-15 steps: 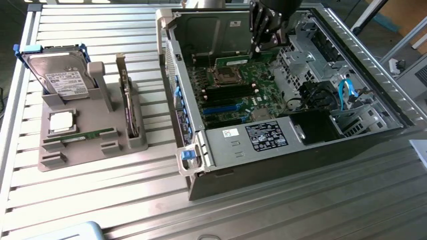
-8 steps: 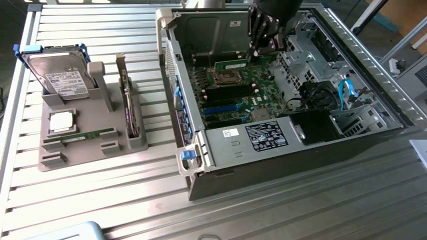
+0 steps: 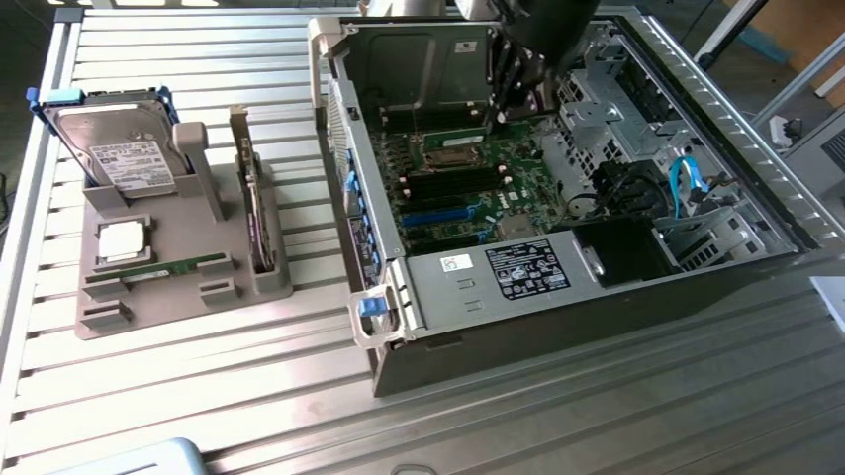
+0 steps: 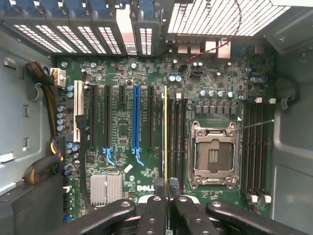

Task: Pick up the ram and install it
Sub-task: 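Insert the ram into the slot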

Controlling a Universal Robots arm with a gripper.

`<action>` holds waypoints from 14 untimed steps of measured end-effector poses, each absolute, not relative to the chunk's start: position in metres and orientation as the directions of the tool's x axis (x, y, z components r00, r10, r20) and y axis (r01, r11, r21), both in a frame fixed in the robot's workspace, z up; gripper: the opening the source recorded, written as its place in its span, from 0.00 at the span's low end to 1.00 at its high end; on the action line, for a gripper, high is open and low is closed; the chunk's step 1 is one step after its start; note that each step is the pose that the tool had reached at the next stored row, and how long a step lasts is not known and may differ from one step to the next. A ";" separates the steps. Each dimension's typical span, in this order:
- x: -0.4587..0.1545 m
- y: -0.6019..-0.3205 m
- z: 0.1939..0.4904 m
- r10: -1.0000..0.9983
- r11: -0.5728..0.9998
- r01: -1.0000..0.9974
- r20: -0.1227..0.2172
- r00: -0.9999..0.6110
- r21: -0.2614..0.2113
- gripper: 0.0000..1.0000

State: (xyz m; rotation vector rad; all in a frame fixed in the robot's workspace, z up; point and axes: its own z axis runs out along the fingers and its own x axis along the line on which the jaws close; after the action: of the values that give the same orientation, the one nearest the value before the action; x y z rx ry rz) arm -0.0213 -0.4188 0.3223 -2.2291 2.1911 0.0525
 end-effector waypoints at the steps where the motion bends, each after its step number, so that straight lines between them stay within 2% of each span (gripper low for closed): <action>1: -0.021 -0.419 0.321 -0.999 -0.017 -1.000 -0.035 0.017 0.013 0.12; 14: -0.021 -0.419 0.295 -0.999 -0.017 -1.000 -0.035 0.017 0.012 0.12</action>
State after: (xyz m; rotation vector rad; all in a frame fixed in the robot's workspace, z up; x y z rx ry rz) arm -0.0213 -0.4188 0.2955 -2.2291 2.1910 0.0525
